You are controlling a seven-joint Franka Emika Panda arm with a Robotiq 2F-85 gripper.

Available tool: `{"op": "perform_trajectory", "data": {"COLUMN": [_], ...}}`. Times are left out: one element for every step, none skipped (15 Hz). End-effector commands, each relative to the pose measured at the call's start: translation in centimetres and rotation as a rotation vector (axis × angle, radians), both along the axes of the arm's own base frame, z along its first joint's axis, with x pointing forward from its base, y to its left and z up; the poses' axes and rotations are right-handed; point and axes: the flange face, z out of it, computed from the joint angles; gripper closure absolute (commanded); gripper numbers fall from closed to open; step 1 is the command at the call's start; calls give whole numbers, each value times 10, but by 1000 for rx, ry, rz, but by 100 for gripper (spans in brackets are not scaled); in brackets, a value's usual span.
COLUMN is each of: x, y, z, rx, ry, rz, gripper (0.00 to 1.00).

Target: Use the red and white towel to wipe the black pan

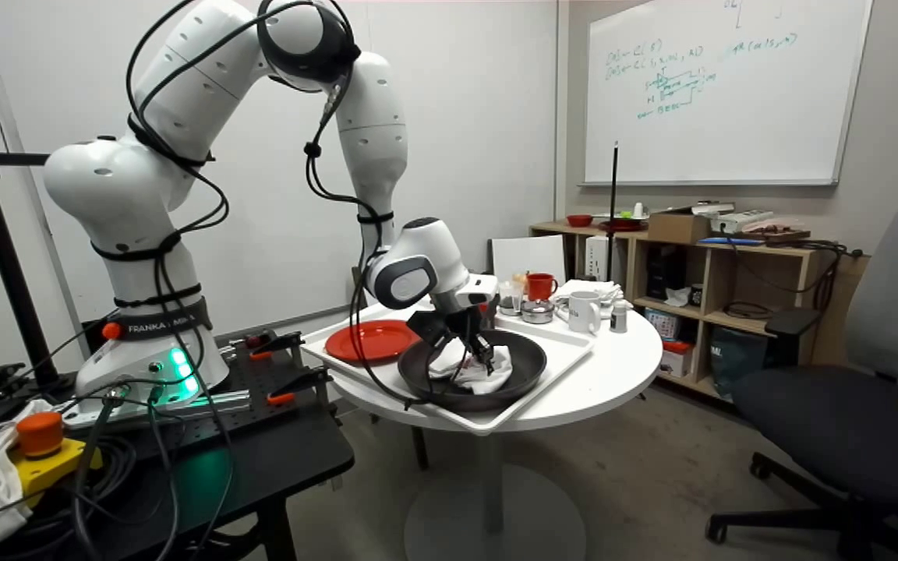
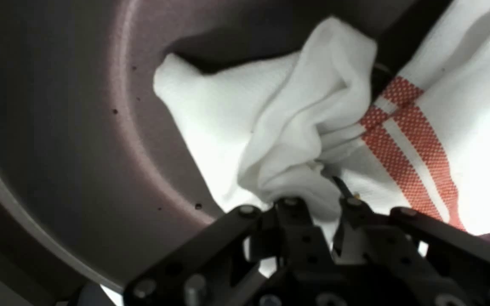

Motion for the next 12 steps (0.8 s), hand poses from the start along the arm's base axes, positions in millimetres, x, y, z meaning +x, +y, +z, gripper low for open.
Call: {"op": "perform_trajectory", "data": {"x": [-36,-42,-49,-54,-60,-65,-69,-73,-76,-79,-80,-80], "y": [25,31,37,41,45,47,47,46,45,44,44,45], "z": [-11,-11,-11,-11,-11,-11,-10,-9,-8,-8,-8,-7], "rx": [40,50,60,66,69,70,67,65,60,61,67,73], "ry": [80,95,112,123,131,142,148,166,195,240,265,296], "rz": [128,160,190,216,235,250,255,260,262,269,278,285], "gripper": [97,97,97,97,97,97,97,97,97,97,97,97]}}
